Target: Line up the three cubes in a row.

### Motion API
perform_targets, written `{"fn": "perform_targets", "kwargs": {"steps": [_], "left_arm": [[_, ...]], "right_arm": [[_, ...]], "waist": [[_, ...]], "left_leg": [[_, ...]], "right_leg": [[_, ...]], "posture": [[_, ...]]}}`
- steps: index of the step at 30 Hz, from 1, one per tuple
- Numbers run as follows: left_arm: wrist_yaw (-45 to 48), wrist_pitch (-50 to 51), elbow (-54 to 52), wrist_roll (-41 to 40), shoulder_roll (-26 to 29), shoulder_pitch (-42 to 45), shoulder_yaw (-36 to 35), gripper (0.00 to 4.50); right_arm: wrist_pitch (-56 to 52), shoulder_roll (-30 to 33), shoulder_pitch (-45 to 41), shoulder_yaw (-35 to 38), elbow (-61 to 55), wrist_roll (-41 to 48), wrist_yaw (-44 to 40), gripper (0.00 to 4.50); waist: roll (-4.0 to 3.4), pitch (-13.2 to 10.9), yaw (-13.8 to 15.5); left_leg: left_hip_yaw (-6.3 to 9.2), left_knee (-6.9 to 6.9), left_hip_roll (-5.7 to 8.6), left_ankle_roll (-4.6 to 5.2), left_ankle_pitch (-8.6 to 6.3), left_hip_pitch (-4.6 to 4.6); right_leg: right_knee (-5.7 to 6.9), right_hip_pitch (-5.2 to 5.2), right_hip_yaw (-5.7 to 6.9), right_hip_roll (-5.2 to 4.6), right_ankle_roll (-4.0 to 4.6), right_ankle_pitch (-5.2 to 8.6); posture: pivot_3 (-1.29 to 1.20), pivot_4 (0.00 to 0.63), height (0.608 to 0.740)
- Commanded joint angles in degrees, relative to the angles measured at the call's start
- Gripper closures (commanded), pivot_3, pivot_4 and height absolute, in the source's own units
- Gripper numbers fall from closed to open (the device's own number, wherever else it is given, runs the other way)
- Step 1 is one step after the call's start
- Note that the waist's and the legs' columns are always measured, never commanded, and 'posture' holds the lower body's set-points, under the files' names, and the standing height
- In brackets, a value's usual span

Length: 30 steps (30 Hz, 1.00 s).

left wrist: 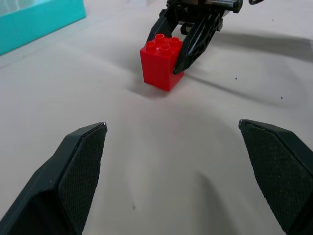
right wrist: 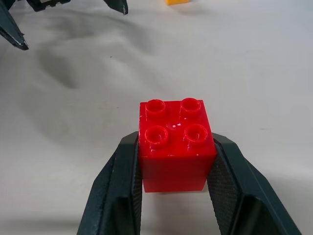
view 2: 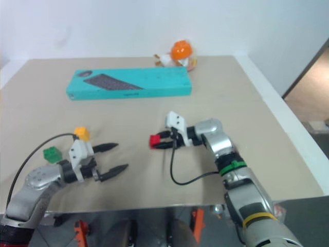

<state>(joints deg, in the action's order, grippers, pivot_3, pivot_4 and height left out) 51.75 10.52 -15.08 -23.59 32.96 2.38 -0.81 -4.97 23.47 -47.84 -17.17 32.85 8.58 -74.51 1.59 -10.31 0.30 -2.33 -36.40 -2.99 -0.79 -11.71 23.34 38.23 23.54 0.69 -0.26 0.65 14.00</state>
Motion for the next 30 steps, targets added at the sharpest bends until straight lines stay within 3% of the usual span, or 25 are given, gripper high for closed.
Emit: {"fn": "perform_targets", "kwargs": {"steps": [1,3,5,6,12,18,25,30], "left_arm": [[0.5,0.2,-0.4,-0.3,0.2,1.4,0.0,0.0],[0.8,0.2,-0.2,-0.4,0.0,2.1,0.5,0.0],[1.0,0.3,0.0,-0.4,-0.1,2.6,0.9,0.0],[1.1,0.4,0.0,-0.4,-0.2,2.8,0.9,0.0],[1.2,0.4,0.4,-0.3,-0.4,3.2,0.6,0.0],[-6.2,-0.3,-1.0,0.4,-2.3,1.6,-4.4,0.0],[-31.5,1.7,-10.7,7.1,-12.4,-3.0,-14.3,0.0],[-46.5,5.5,-19.2,13.5,-19.2,-8.2,-19.5,0.0]], "right_arm": [[2.1,0.2,-0.5,1.7,0.4,-0.5,0.2,3.26],[3.1,0.2,-0.6,1.6,1.4,-0.9,0.4,3.26],[3.4,0.1,-0.8,1.7,2.2,-1.2,0.4,2.24],[3.4,0.1,-0.8,1.8,2.5,-1.3,0.3,2.1],[2.2,1.5,0.1,3.0,-2.2,-0.3,0.1,0.02],[-8.9,4.0,2.5,8.1,-18.8,5.8,3.0,0.02],[-18.1,1.4,9.6,9.8,-40.4,11.2,12.4,0.02],[-20.8,0.0,12.2,9.7,-45.3,13.1,16.1,0.02]], "waist": [[0.0,0.0,0.0],[0.0,0.0,0.0],[0.0,0.0,0.0],[0.0,0.0,0.0],[0.0,0.0,0.0],[0.0,0.0,0.0],[0.03,0.0,-0.1],[0.06,0.0,0.0]], "left_leg": [[-0.02,0.0,0.0,0.0,0.0,0.0],[-0.04,0.0,0.0,0.0,0.0,0.0],[-0.06,0.0,0.01,0.0,0.0,0.0],[-0.07,0.0,0.01,0.0,0.0,0.0],[-0.09,0.0,0.0,0.0,0.0,0.0],[-0.05,0.01,-0.04,-0.01,-0.01,0.02],[-0.01,0.02,-0.21,-0.05,-0.04,0.0],[-0.1,-0.03,-0.14,-0.09,-0.06,0.0]], "right_leg": [[0.0,0.01,-0.01,0.0,0.0,0.0],[0.0,0.01,-0.02,0.01,0.0,-0.01],[0.0,0.01,-0.01,0.08,-0.01,-0.01],[0.0,0.01,-0.02,0.08,-0.01,-0.02],[0.0,0.03,-0.1,0.08,-0.03,-0.03],[0.0,0.07,-0.14,-0.01,-0.07,-0.04],[0.02,0.09,-0.18,0.04,-0.06,-0.05],[0.0,0.09,-0.3,-0.02,-0.18,-0.12]], "posture": [[0.0,0.15,0.74],[0.0,0.15,0.74],[0.0,0.15,0.74],[0.0,0.15,0.74],[0.0,0.15,0.74],[0.0,0.15,0.74],[0.0,0.15,0.74],[0.0,0.15,0.74]]}}
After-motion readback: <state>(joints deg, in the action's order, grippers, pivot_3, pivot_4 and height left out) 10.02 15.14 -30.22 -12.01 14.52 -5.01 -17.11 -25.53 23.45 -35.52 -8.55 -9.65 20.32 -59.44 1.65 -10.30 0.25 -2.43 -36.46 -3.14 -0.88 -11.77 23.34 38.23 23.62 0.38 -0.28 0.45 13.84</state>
